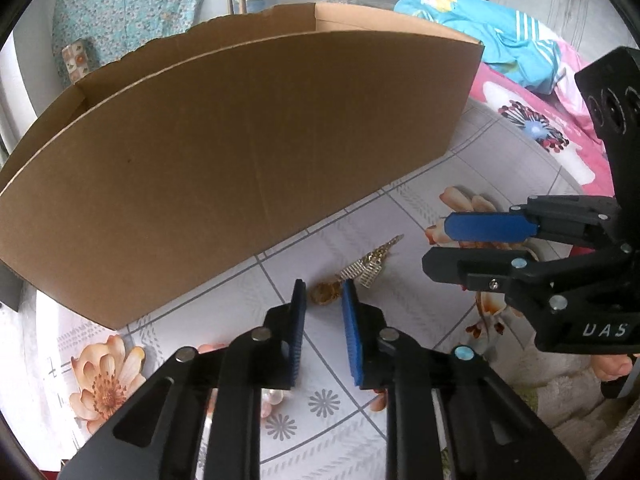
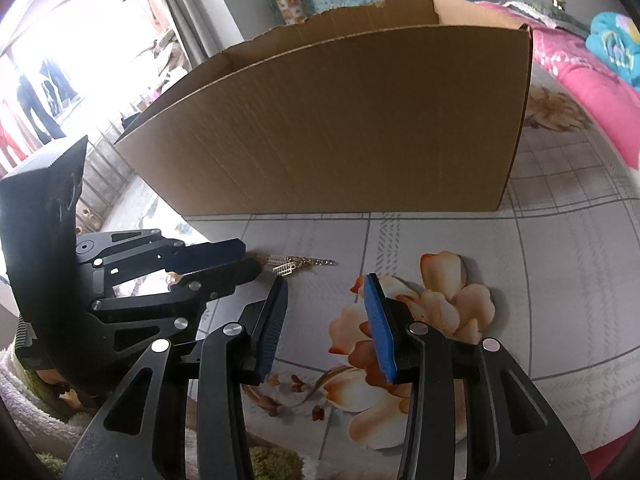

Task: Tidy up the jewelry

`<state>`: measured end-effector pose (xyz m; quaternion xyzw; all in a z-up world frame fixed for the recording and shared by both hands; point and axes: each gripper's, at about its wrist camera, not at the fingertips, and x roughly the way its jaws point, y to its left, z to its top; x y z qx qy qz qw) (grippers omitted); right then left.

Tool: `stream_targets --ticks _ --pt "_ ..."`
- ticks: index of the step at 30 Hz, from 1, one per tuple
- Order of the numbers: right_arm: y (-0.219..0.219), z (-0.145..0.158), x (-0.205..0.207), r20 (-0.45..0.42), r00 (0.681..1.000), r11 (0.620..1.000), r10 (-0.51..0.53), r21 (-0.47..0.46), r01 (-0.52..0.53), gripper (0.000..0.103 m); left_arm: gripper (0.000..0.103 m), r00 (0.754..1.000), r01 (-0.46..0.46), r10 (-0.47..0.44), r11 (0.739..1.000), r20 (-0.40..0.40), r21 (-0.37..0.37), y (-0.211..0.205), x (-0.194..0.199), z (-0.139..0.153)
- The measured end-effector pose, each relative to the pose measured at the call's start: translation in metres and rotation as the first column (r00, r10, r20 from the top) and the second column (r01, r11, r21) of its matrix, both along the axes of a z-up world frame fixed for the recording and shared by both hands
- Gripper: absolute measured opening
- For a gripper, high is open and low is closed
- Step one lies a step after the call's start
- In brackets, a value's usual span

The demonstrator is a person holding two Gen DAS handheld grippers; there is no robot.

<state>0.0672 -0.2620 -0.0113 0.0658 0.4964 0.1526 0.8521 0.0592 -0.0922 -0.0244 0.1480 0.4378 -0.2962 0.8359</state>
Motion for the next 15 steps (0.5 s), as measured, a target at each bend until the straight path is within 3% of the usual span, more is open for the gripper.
stream_targets --ticks 15 --pt "-0.0016 -0.0017 -0.0045 -0.002 1.000 1.000 -0.018 0.000 0.018 0.039 0.010 0.999 0.030 -0.029 0.999 0.015 -0.034 0.0034 -0.0049 0.0043"
